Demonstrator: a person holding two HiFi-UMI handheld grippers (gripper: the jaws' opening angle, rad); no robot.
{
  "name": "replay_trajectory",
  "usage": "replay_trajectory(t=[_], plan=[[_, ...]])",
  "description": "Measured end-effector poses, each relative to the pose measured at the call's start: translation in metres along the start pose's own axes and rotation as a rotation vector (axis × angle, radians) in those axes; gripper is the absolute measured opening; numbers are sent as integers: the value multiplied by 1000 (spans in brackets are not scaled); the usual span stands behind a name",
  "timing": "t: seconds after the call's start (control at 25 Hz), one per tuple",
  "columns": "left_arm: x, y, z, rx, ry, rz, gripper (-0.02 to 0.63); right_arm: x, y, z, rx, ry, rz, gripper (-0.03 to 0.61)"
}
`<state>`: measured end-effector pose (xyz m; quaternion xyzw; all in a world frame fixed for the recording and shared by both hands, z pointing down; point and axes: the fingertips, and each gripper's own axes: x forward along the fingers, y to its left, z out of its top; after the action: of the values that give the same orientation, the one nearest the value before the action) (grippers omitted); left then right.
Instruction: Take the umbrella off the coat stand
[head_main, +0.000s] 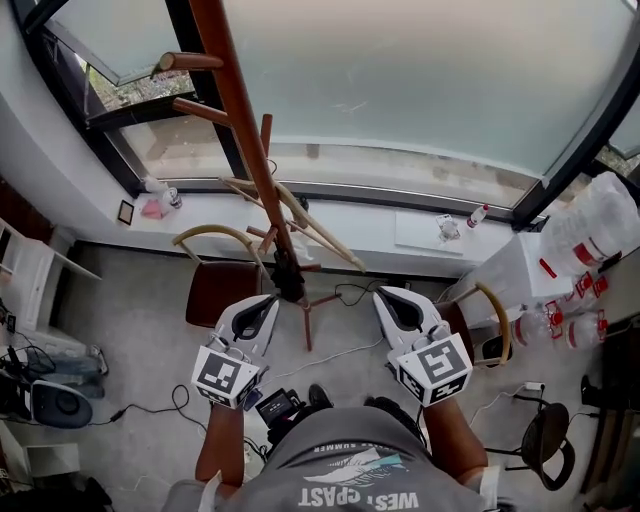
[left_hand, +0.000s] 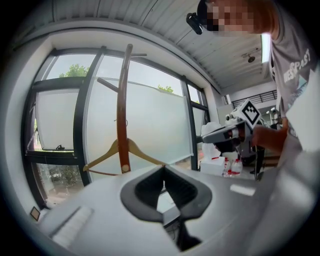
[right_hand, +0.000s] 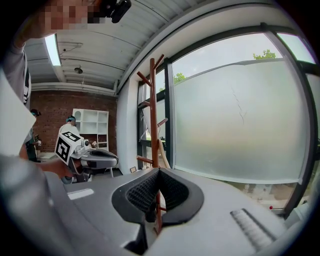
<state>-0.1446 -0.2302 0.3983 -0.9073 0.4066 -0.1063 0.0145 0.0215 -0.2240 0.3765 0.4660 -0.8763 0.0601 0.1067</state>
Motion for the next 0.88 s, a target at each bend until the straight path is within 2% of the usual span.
replay_trajectory(t=[0.36, 0.88], plan=[[7, 33, -12, -31, -6, 29, 3, 34, 4, 7, -23, 13, 18, 2], [23, 57, -27, -71, 27, 127, 3, 75, 4, 15, -45, 7, 136, 2]])
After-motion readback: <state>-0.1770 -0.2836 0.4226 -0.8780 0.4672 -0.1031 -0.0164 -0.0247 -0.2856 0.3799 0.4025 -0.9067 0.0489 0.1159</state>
